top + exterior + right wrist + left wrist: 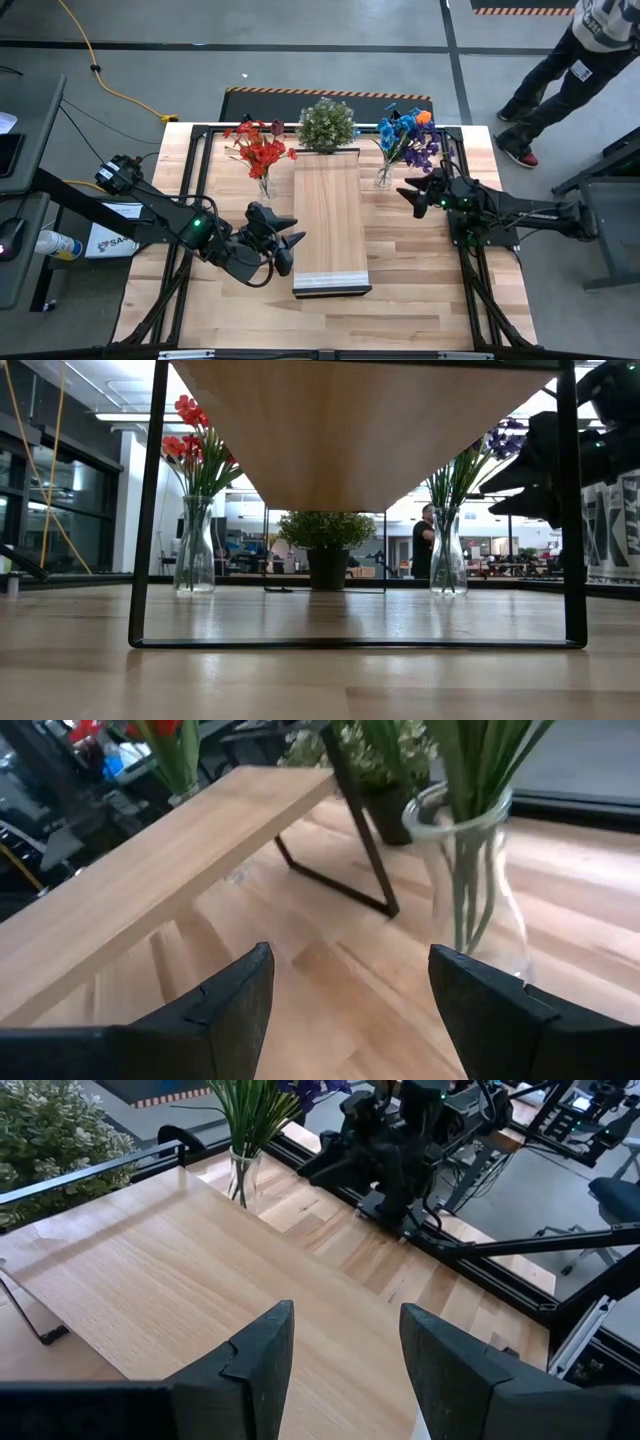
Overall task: Pick and place flowers into a vace then onto a shelf
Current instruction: Put the right transparent vase on the shelf
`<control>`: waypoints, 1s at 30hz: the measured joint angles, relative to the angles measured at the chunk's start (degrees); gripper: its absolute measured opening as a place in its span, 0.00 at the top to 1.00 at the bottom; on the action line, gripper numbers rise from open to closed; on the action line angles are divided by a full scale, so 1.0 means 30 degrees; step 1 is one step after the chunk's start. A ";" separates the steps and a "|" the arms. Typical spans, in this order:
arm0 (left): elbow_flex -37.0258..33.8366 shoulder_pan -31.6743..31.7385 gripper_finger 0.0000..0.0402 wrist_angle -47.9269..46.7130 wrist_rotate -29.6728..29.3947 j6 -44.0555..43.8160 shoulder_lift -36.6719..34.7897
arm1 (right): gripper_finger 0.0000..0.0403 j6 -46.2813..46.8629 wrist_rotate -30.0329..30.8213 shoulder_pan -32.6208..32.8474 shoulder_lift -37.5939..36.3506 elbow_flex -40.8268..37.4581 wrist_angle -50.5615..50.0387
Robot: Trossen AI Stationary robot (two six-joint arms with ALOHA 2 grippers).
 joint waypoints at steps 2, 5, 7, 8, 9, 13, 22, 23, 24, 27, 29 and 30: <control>0.0000 0.0000 0.46 -0.0052 0.0132 -0.0007 0.0000 | 0.37 -0.0020 0.0265 -0.0015 0.0000 0.0005 0.0231; 0.0000 0.0000 0.46 -0.0276 0.0201 -0.0021 0.0000 | 0.37 0.0006 0.0638 -0.0015 -0.0001 0.0013 0.0452; 0.0000 0.0000 0.46 -0.0513 0.0201 -0.0022 0.0000 | 0.37 0.0184 0.0843 -0.0022 0.0000 0.0013 0.0410; 0.0000 0.0000 0.46 -0.0551 0.0201 -0.0022 0.0000 | 0.37 0.0228 0.0852 -0.0022 0.0000 0.0013 0.0417; 0.0000 0.0000 0.46 -0.0561 0.0206 -0.0022 0.0000 | 0.37 0.0256 0.0852 -0.0022 0.0000 0.0013 0.0433; 0.0000 0.0000 0.46 -0.0796 0.0216 -0.0022 0.0000 | 0.37 0.0658 0.0663 -0.0022 0.0000 0.0013 0.0526; 0.0000 0.0000 0.46 -0.1258 0.0190 -0.0028 0.0000 | 0.37 -0.0534 -0.0484 -0.0026 0.0434 0.0013 0.1462; 0.0005 0.0000 0.46 -0.1346 0.0182 -0.0025 0.0000 | 0.37 -0.1104 -0.0662 -0.0029 0.0678 0.0013 0.1963; 0.0000 0.0000 0.46 -0.1413 0.0180 -0.0025 0.0000 | 0.37 -0.1654 -0.0687 -0.0022 0.0973 0.0019 0.2447; 0.0000 0.0000 0.46 -0.1421 0.0103 -0.0029 0.0000 | 0.37 -0.2281 -0.0126 -0.0022 0.1946 0.0035 0.2985; 0.0000 0.0000 0.46 -0.1421 0.0069 -0.0029 0.0000 | 0.37 -0.2669 0.0364 -0.0029 0.2710 0.0028 0.2978; 0.0000 0.0000 0.46 -0.1421 0.0063 -0.0029 0.0000 | 0.37 -0.2888 0.0543 -0.0029 0.3163 0.0028 0.3079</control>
